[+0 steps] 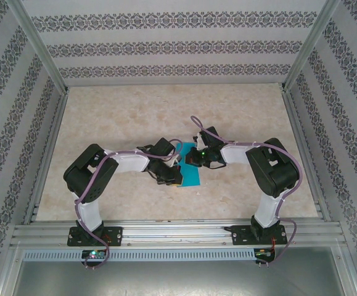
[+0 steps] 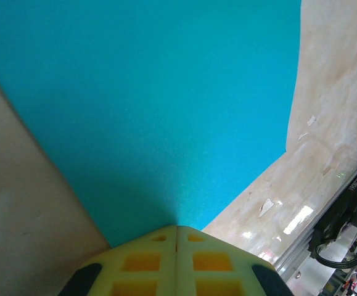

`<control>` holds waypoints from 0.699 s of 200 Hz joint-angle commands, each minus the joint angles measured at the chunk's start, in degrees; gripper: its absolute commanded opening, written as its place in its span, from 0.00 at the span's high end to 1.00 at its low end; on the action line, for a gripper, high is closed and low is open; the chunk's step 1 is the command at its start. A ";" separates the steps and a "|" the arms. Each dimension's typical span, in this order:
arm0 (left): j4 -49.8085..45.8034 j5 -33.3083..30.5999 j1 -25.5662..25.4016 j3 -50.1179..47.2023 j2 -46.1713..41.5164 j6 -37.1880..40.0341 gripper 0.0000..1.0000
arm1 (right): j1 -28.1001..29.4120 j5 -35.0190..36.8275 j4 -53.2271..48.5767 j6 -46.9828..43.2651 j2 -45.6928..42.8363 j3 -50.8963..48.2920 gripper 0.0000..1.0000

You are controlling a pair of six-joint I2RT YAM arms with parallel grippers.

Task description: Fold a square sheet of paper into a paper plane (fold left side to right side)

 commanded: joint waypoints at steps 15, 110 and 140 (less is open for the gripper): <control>-1.12 0.43 -0.61 -5.59 -1.44 -1.52 0.95 | -0.63 7.35 -5.35 0.06 2.56 -2.04 1.00; -1.53 1.13 4.48 -6.32 -11.71 0.26 0.95 | -0.38 5.34 -3.05 -1.78 1.96 -2.75 1.00; -5.44 1.06 7.77 -0.11 -9.29 4.52 0.95 | -0.07 5.33 -2.88 -2.05 1.85 -2.40 1.00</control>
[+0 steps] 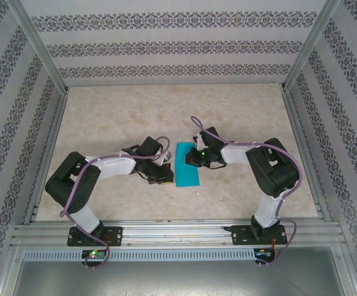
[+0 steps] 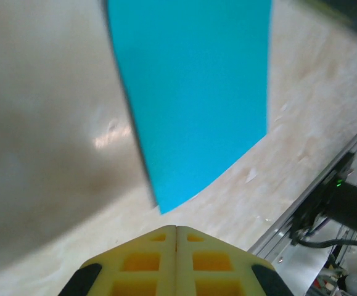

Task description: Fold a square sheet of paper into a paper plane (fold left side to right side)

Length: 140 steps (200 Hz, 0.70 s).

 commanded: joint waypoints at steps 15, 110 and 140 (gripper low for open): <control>-5.73 -0.27 2.52 8.23 3.46 6.37 0.95 | 0.07 5.70 -3.94 -1.47 1.94 -1.79 1.00; 0.19 0.03 0.93 15.07 16.19 3.31 1.00 | 0.29 6.13 -4.77 -1.92 2.35 -1.75 1.00; 0.09 -0.91 0.49 14.12 18.01 2.18 1.00 | 0.37 5.63 -4.68 -1.92 1.80 -1.58 1.00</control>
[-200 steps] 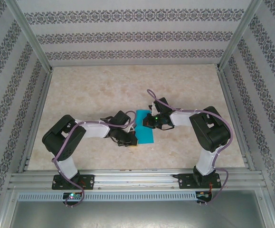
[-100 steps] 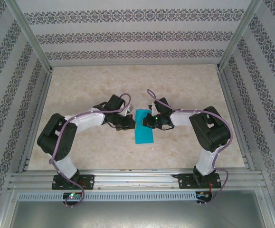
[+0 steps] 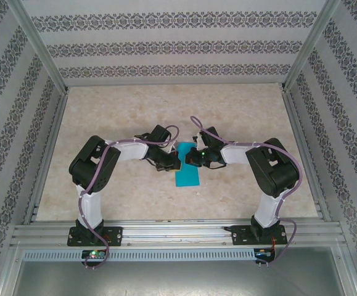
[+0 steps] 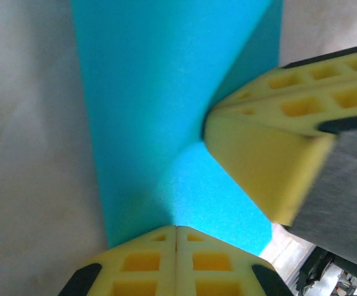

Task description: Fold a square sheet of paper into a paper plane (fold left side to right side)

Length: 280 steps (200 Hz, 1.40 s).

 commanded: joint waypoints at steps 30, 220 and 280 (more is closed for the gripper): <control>0.26 -2.17 -1.59 -0.96 2.10 -2.14 1.00 | 0.35 4.15 -4.82 -1.57 0.88 -0.06 1.00; 0.31 -3.90 -1.85 -1.74 1.15 -7.05 1.00 | 6.12 2.39 -7.23 4.27 -9.08 -7.40 1.00; 2.57 -1.60 -1.76 0.84 -1.80 -6.65 1.00 | 6.85 6.09 -13.79 1.44 -5.47 -6.36 1.00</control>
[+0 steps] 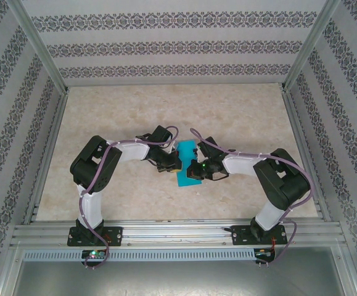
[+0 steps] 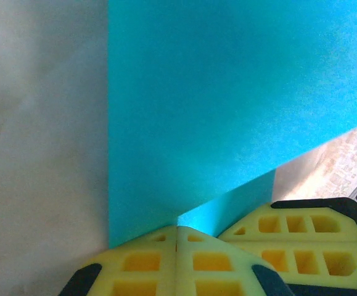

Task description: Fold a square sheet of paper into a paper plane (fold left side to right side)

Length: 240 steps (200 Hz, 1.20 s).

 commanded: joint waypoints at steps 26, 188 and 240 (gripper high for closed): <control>1.62 -0.64 -0.61 2.34 -1.32 0.78 1.00 | 0.73 6.17 -8.39 -3.24 3.68 0.70 1.00; 5.28 -4.56 3.98 1.23 4.34 3.49 1.00 | 0.06 10.09 -12.50 -5.75 5.38 0.70 1.00; 4.45 -5.30 7.93 4.66 5.86 5.92 1.00 | -0.14 10.02 -12.47 -6.00 5.64 0.53 1.00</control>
